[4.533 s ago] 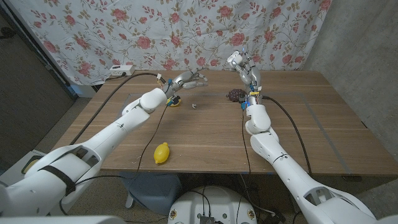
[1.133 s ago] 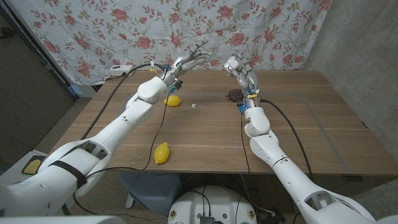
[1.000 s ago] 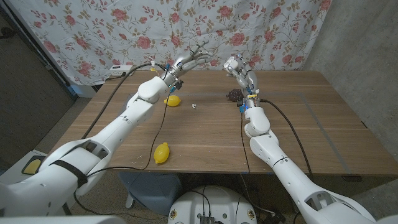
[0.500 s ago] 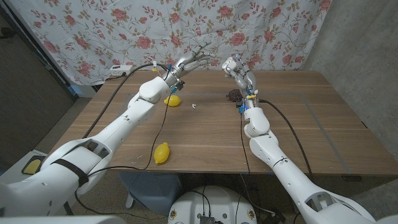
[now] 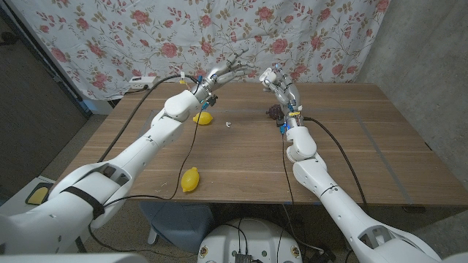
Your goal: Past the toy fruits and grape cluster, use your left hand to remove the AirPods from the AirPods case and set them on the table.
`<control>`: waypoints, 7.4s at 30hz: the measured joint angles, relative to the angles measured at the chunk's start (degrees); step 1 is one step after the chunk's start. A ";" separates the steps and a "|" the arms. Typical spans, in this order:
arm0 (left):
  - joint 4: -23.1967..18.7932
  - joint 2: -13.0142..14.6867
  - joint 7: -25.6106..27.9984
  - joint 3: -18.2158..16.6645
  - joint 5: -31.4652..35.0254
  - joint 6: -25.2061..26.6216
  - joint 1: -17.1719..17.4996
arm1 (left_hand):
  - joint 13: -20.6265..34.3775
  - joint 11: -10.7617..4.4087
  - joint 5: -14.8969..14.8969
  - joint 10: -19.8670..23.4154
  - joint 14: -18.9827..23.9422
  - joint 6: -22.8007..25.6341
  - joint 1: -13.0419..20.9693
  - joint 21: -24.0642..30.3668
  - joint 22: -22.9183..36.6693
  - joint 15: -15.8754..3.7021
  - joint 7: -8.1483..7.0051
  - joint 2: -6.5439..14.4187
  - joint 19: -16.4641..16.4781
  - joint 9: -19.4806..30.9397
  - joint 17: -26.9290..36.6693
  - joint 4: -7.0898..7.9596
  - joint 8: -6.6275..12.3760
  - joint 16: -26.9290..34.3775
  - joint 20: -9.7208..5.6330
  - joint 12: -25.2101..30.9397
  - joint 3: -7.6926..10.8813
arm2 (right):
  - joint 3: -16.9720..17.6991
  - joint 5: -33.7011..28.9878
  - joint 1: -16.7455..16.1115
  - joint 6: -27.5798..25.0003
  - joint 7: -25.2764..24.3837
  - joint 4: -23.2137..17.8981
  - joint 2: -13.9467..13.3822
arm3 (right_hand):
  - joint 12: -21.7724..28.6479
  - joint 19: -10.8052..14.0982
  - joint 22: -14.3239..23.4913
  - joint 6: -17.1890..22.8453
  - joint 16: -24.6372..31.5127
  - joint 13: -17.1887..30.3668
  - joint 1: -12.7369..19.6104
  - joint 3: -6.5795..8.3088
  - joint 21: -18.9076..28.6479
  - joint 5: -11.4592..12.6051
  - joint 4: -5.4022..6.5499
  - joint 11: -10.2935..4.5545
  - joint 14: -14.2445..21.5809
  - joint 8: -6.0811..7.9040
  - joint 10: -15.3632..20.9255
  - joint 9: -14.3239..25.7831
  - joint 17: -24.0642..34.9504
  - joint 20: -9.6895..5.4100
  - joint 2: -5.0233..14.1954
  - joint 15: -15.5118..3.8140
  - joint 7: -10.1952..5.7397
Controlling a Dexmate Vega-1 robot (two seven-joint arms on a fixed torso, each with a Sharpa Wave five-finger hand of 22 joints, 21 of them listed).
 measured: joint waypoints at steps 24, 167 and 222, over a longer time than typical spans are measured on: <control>2.28 -0.46 -1.94 0.96 -0.21 -0.20 -1.59 | -1.07 0.00 -0.22 -0.01 0.00 0.00 -1.33 0.00 0.00 0.00 0.00 -0.49 0.00 0.01 -0.52 0.23 0.01 0.00 0.00 -1.49 0.24 | -0.72 -1.08 0.55 0.08 0.91 0.43 -0.04 | 0.00 -0.93 -0.27 0.22 0.00 0.00 0.00 -0.01 0.66 0.21 0.01 -0.09 -0.01 0.00 -0.08 0.00 0.01 0.31 0.00 0.00 0.22; -10.26 1.36 13.92 -1.43 19.40 3.39 4.92 | -8.32 1.54 0.67 10.76 3.09 8.22 -12.17 0.00 0.00 0.41 0.80 -1.84 1.13 -0.25 -8.21 1.09 0.89 -0.90 -0.31 -8.41 0.01 | -6.28 -14.55 2.37 0.85 -9.78 -0.94 -5.33 | 0.00 -3.99 -0.52 0.92 0.00 0.01 0.00 -0.25 4.54 0.39 0.25 -0.08 -0.01 0.00 -0.08 0.12 0.12 0.52 0.00 0.01 -0.30; -15.23 1.58 14.92 -2.47 18.83 9.44 7.45 | -5.85 0.52 1.11 15.28 6.56 8.93 -13.96 0.00 -0.13 -1.01 0.51 0.45 1.75 -0.10 -6.98 -0.03 0.40 0.95 0.31 -6.77 2.57 | -7.52 -17.36 2.72 1.41 -11.31 -1.29 -6.30 | 0.23 -4.71 -0.79 1.22 0.00 0.02 0.00 -0.49 5.62 0.60 0.49 -0.08 -0.01 0.00 -0.08 0.10 0.00 0.63 0.00 0.03 -0.61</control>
